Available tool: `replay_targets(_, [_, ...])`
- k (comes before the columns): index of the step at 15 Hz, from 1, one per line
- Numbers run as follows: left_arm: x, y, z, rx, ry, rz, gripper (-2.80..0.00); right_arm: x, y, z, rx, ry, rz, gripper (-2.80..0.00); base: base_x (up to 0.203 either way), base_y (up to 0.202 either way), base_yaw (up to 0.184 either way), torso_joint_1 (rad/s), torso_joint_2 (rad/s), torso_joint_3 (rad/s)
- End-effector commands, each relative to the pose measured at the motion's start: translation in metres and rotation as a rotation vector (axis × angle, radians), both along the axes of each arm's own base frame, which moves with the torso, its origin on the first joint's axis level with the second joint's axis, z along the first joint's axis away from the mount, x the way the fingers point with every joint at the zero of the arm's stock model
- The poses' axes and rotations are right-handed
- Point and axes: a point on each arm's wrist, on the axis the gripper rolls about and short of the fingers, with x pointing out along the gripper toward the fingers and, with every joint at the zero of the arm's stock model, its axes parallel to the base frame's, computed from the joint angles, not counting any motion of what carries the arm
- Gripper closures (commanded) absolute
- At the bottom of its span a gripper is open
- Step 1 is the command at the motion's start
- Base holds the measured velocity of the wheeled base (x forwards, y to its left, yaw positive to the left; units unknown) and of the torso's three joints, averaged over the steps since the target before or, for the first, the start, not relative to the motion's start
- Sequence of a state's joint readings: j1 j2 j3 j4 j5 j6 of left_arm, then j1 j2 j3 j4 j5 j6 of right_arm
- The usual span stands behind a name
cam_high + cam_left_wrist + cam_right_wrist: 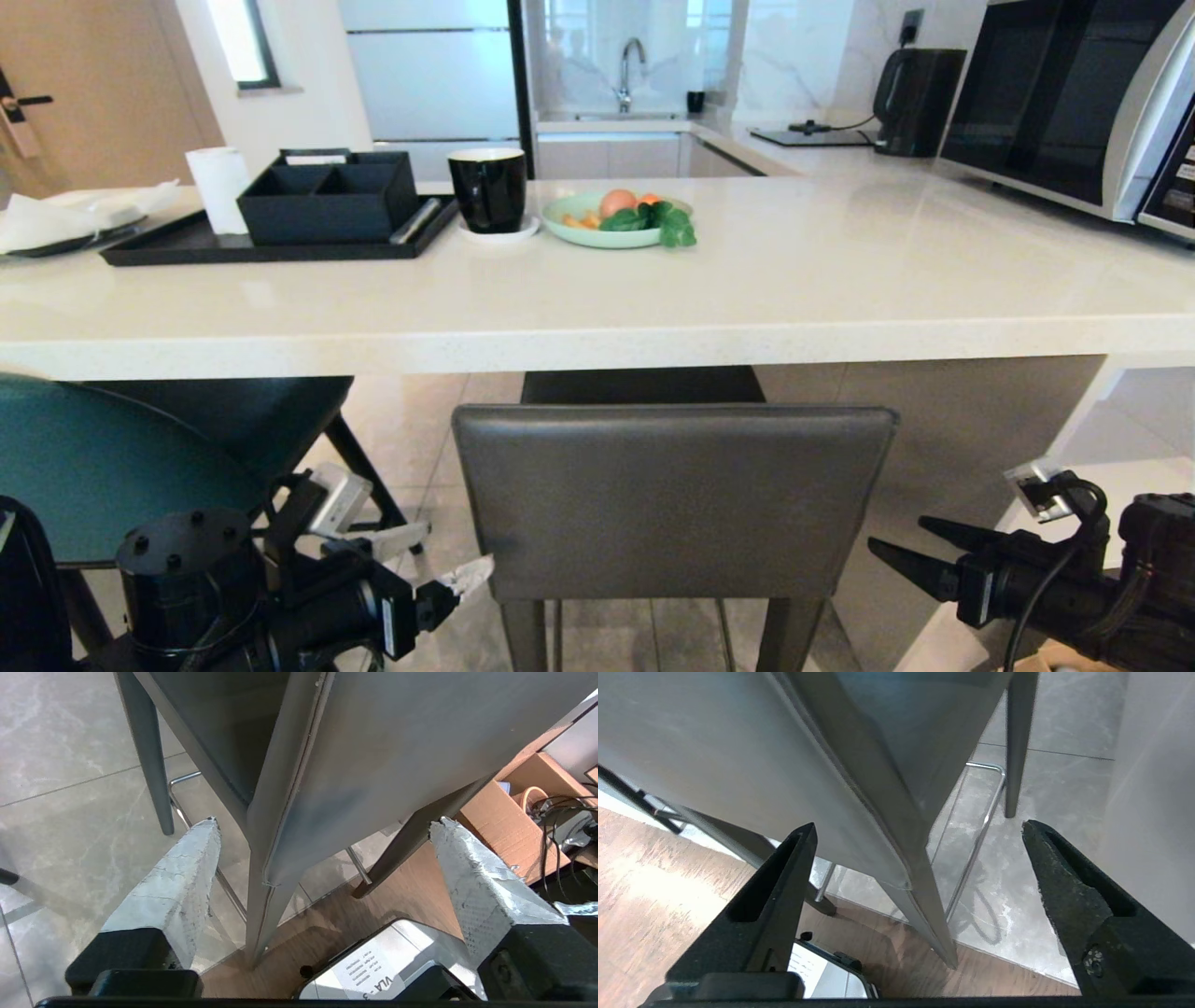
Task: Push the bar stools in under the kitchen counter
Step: Pull the gray chair out from under the dining table
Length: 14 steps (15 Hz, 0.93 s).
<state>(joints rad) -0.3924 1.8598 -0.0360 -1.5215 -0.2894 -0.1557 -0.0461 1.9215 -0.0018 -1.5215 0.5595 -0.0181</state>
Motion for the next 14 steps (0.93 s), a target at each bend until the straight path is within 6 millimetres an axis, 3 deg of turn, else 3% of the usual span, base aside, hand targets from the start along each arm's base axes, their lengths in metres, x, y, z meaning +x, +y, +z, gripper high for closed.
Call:
replay_targets(1, [0.0007,-0.0007,0.003,-0.007,-0.02,-0.002,-2.8,-0.0008,-0.0013,0.0019,-0.002,-0.012,-0.008,-2.8,0.0,0.0,0.0,0.0,0.0,0.0])
replay_targets(14, [-0.0011,0.0001,0.0018,-0.004,-0.011,0.001,-2.8,-0.0005,-0.0023,0.002,-0.015,-0.013,-0.043,-2.8,0.0,0.0,0.0,0.0,0.0,0.0])
